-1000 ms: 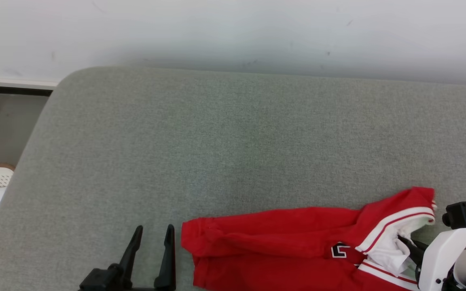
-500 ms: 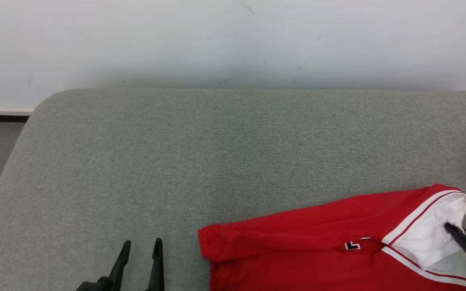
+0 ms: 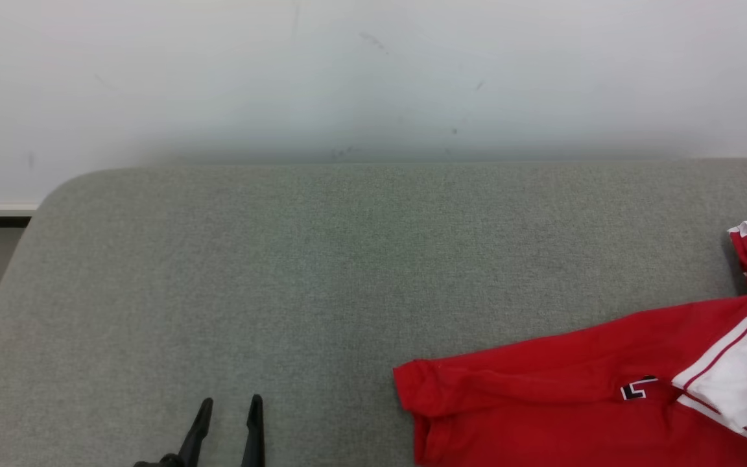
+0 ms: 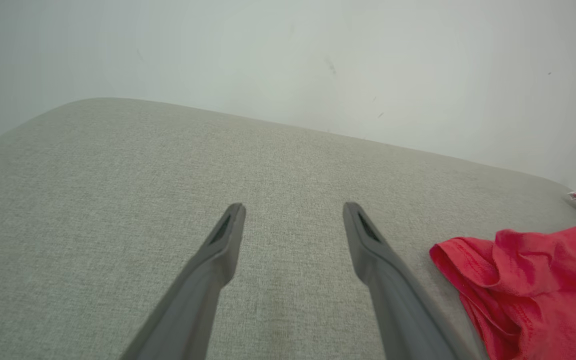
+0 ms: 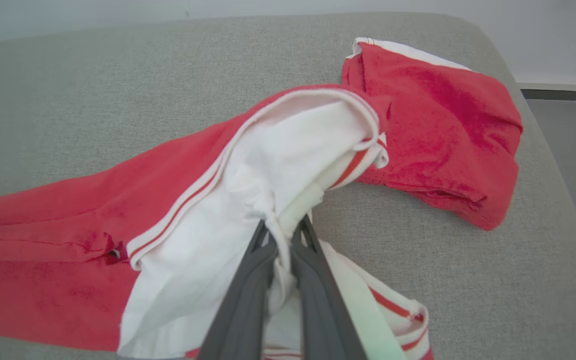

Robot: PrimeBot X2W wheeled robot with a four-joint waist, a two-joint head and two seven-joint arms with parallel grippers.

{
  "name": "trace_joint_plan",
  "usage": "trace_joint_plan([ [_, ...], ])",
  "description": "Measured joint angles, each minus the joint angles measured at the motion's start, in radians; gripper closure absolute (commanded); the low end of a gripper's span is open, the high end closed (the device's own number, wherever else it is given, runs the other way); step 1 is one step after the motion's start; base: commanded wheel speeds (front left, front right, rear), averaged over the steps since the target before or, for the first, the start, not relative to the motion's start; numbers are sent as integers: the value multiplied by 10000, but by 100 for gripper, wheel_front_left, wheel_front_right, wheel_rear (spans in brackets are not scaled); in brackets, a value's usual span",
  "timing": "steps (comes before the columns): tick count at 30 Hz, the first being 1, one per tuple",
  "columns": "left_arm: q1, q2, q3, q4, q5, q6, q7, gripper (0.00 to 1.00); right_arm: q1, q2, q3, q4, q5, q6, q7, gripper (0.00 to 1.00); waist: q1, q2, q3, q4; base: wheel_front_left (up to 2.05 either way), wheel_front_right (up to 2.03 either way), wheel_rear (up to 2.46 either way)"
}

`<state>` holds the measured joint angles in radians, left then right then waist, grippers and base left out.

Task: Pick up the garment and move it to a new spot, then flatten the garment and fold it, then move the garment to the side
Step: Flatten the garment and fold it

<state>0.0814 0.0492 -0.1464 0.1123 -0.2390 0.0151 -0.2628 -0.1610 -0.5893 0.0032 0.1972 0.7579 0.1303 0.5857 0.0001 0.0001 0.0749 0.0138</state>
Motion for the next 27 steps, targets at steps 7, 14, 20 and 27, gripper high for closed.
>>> trace_joint_plan([
  [7, 134, 0, -211, 25, -259, 148, 0, 0, 667, 1078, 322, -1868, -343, 0, 1212, 100, -1, 0, -286, 149, 0, 0, 0],
  [14, 168, 0, -491, 140, -430, 268, 0, 0, 851, 3074, 1202, -2504, -1103, 0, 1835, 100, 0, 0, -359, 289, 0, 0, 0],
  [20, 158, -2, -694, 336, -518, 293, 0, 0, 453, 4516, 1561, -1505, -2017, 0, 1618, 100, 0, 0, -367, 501, 0, 0, 0],
  [27, 152, 0, -685, 485, -596, 295, 0, 0, 117, 5028, 1806, -740, -2451, 0, 1290, 13, 0, 0, -379, 825, 0, 0, 0],
])
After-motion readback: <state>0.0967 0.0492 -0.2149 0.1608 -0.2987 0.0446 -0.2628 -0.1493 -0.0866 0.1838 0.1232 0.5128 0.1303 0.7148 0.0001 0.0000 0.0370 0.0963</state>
